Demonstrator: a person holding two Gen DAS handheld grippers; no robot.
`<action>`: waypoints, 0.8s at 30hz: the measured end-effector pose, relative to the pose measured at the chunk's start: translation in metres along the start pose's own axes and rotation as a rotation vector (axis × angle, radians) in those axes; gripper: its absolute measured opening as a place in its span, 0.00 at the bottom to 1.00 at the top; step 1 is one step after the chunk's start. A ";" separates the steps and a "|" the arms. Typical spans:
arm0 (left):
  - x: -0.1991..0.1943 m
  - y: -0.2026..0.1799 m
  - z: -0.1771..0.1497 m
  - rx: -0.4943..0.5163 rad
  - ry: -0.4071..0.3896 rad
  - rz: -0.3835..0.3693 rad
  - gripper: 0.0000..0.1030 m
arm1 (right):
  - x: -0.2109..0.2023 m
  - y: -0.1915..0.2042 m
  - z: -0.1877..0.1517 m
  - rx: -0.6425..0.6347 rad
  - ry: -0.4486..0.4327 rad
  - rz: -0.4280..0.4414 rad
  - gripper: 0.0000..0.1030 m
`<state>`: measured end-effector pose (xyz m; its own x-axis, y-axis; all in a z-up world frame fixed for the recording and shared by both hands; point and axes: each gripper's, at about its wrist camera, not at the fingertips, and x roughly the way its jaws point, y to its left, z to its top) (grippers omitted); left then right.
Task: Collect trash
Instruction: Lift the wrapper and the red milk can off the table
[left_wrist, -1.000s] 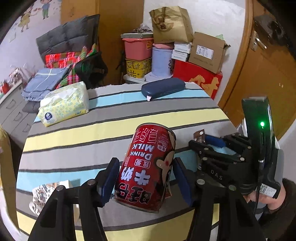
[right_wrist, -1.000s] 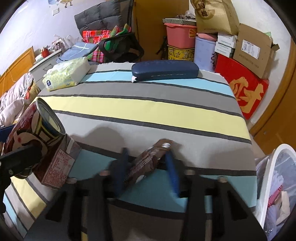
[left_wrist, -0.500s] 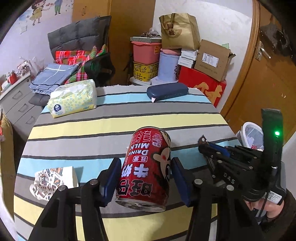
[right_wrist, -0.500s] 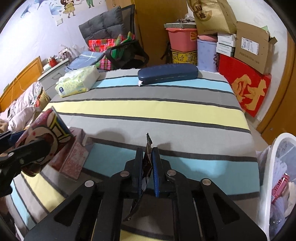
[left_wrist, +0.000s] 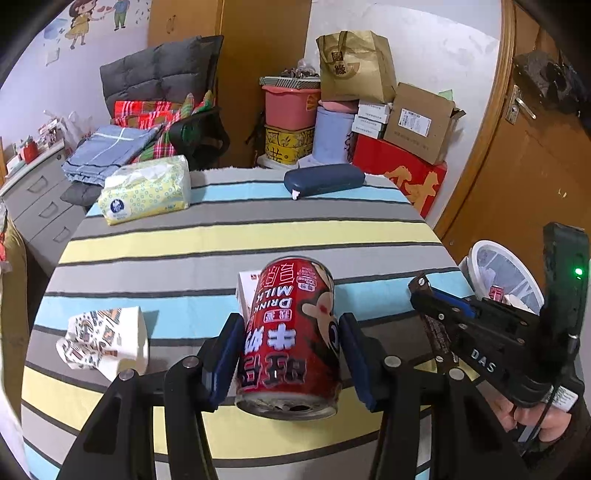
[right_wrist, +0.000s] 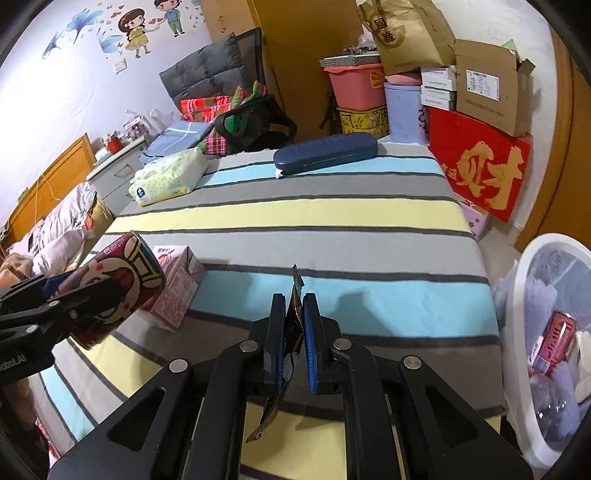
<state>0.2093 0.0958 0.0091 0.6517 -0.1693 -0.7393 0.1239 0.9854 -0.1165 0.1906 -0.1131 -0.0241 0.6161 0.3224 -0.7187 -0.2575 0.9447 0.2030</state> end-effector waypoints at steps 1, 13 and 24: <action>0.002 -0.001 0.000 0.004 0.007 0.000 0.52 | -0.001 0.000 -0.001 0.004 -0.002 0.003 0.09; 0.011 -0.004 0.003 -0.023 0.020 0.041 0.51 | -0.011 -0.004 -0.007 0.025 -0.021 0.002 0.09; -0.019 -0.029 -0.003 -0.020 -0.049 -0.008 0.51 | -0.036 -0.017 -0.013 0.069 -0.074 0.034 0.09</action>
<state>0.1913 0.0708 0.0248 0.6866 -0.1776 -0.7050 0.1150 0.9840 -0.1359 0.1628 -0.1415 -0.0098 0.6619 0.3551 -0.6601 -0.2290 0.9344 0.2730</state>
